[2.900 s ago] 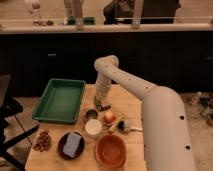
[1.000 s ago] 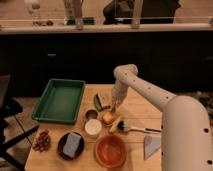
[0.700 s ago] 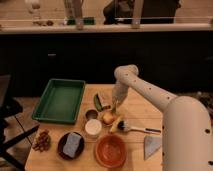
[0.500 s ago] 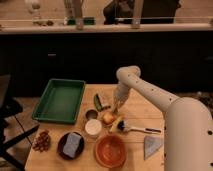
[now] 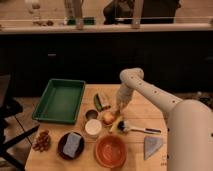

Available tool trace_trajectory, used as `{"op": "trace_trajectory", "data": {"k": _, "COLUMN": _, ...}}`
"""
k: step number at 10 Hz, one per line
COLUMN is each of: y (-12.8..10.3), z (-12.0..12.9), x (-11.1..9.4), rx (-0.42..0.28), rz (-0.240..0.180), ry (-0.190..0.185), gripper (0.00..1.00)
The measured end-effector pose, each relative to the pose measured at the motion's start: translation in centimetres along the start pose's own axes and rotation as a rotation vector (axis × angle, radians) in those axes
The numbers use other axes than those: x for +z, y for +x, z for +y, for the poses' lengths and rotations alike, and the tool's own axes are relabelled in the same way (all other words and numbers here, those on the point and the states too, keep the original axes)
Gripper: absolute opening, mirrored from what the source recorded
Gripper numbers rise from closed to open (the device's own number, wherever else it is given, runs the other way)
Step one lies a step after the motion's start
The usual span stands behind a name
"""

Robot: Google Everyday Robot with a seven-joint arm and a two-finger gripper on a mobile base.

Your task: Place fork in table surface

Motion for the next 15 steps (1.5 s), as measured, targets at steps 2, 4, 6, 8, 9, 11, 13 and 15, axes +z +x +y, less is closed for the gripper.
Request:
{"op": "trace_trajectory", "data": {"k": 2, "y": 0.0, "z": 0.1, "x": 0.2, "rx": -0.003, "rz": -0.001, "ry": -0.001, "gripper": 0.13}}
{"op": "trace_trajectory", "data": {"k": 4, "y": -0.1, "z": 0.6, "x": 0.6, "rx": -0.001, "rz": -0.001, "ry": 0.0, "gripper": 0.22}}
{"op": "trace_trajectory", "data": {"k": 6, "y": 0.0, "z": 1.5, "x": 0.7, "rx": 0.002, "rz": -0.002, "ry": -0.001, "gripper": 0.22}}
{"op": "trace_trajectory", "data": {"k": 8, "y": -0.2, "z": 1.6, "x": 1.0, "rx": -0.001, "rz": -0.001, "ry": -0.001, "gripper": 0.26}}
{"op": "trace_trajectory", "data": {"k": 9, "y": -0.2, "z": 1.7, "x": 1.1, "rx": 0.001, "rz": -0.001, "ry": 0.001, "gripper": 0.27}}
{"op": "trace_trajectory", "data": {"k": 11, "y": -0.2, "z": 2.3, "x": 1.0, "rx": 0.002, "rz": -0.001, "ry": 0.002, "gripper": 0.27}}
{"op": "trace_trajectory", "data": {"k": 13, "y": -0.4, "z": 2.7, "x": 1.2, "rx": 0.001, "rz": -0.001, "ry": 0.001, "gripper": 0.27}}
{"op": "trace_trajectory", "data": {"k": 15, "y": -0.5, "z": 3.1, "x": 1.2, "rx": 0.001, "rz": -0.001, "ry": 0.003, "gripper": 0.28}}
